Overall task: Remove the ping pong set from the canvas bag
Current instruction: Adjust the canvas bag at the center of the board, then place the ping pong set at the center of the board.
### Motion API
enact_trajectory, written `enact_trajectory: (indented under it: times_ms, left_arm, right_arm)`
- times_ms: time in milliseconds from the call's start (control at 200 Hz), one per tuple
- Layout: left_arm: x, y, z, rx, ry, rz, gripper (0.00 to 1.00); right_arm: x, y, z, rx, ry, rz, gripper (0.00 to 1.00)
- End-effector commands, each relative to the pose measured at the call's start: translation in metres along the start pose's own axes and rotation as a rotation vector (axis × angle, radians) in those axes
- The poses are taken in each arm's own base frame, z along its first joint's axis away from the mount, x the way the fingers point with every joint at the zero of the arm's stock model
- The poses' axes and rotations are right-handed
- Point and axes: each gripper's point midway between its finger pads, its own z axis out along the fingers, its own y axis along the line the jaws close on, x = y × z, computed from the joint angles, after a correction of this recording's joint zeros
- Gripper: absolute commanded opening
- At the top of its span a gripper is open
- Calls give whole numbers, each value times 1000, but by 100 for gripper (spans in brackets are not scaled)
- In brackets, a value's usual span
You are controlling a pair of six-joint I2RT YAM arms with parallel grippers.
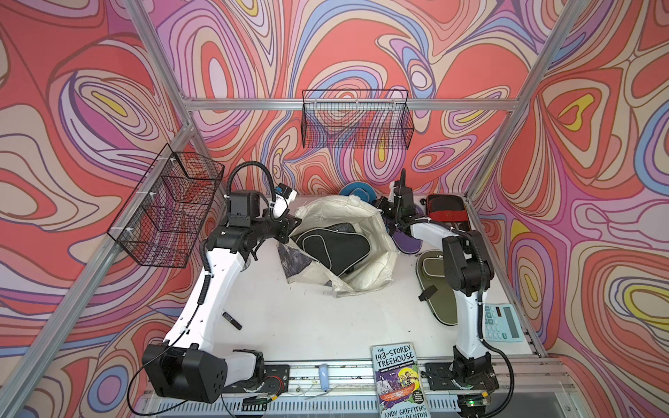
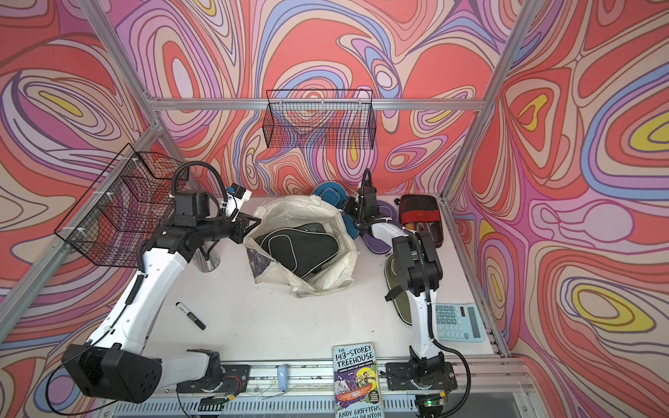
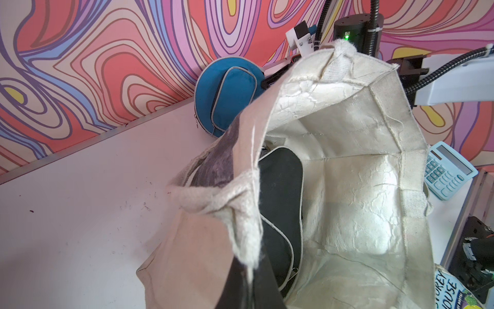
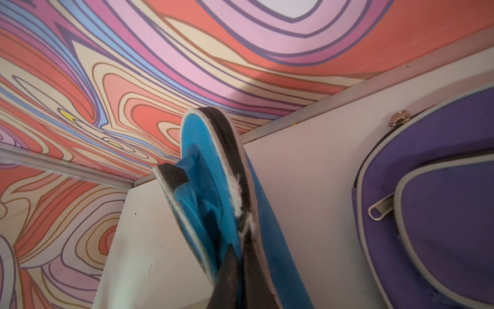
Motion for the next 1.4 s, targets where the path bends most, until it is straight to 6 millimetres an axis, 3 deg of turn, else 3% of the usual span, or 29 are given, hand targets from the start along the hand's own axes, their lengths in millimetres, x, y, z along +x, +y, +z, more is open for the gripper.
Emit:
enact_trajectory:
  times_ms: [0,205,426,976,1397]
  left_arm:
    - [-4,-1,-4,5,8,17,0]
    - [2,12,0,-55,50,-1,0]
    - [8,28,6,-117,96,-24,0]
    - [1,17,7,-58,53,-29,0]
    - [0,13,7,-37,38,-32,0]
  right_arm:
    - [51,24,-6,-78,153,-33,0]
    - [89,26,-28,-55,226,-47,0]
    - [108,27,-45,8,214,-24,0]
    - [70,-43,-36,233,20,192,0]
    - [53,-61,-17,294,-49,258,0]
